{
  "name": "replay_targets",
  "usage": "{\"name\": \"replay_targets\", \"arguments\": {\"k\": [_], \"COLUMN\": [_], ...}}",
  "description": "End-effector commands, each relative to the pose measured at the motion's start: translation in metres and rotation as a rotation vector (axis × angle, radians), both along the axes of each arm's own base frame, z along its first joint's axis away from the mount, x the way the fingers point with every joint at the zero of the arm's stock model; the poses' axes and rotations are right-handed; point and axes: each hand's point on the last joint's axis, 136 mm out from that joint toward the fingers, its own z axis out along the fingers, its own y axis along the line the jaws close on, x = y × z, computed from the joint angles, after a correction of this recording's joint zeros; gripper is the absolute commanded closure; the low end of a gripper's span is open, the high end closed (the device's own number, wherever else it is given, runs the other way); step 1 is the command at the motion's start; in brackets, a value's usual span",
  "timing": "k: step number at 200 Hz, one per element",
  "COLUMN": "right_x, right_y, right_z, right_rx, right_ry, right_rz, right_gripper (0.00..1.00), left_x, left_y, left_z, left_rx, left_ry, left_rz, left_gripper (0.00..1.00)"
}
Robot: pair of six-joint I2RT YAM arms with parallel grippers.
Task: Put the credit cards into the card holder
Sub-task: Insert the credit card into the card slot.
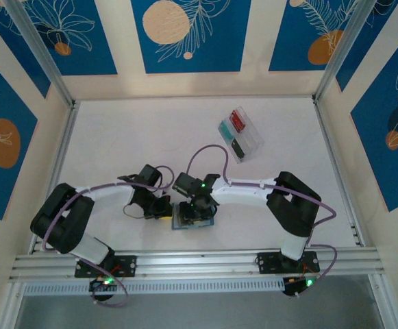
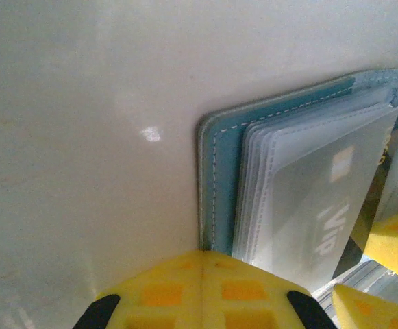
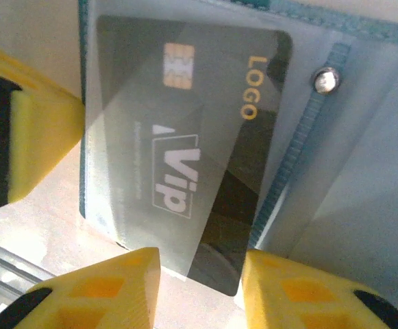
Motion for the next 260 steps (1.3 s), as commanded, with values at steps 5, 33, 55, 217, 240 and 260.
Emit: {"name": "replay_targets", "arguments": {"k": [5,33,55,217,240,260], "right_x": [0.0,-0.001,0.001,0.021,0.032,0.039], "right_y": [0.007,0.013,0.017,-0.063,-0.076,-0.079], "right_z": [0.001,0.0,0.003,0.032,0.035,0.031], "right_rx": [-0.013,-0.004,0.009,-0.316,-0.403,-0.462], "right_ry": [0.01,0.006,-0.005,-0.219,-0.275,-0.289], "right_rz": [-0.015,-0.017,-0.02,-0.047,-0.038,-0.018], "right_gripper": [0.65,0.65,0.65,0.38,0.32,0.28], "left_x": [-0.006,-0.009,-0.011,-0.012,-0.012,-0.011], "left_y": [-0.002,-0.004,-0.006,-0.005,-0.005,-0.006], "left_z": [-0.007,-0.009,-0.01,-0.014,-0.014,-0.013], "left_rx": [0.019,0.019,0.02,0.04,0.037,0.033], "left_ry": [-0.01,-0.009,-0.01,-0.006,-0.005,-0.006], "left_rz": [-0.016,-0.013,-0.012,-0.007,-0.007,-0.007], "left_gripper": [1.0,1.0,1.0,1.0,1.0,1.0]}}
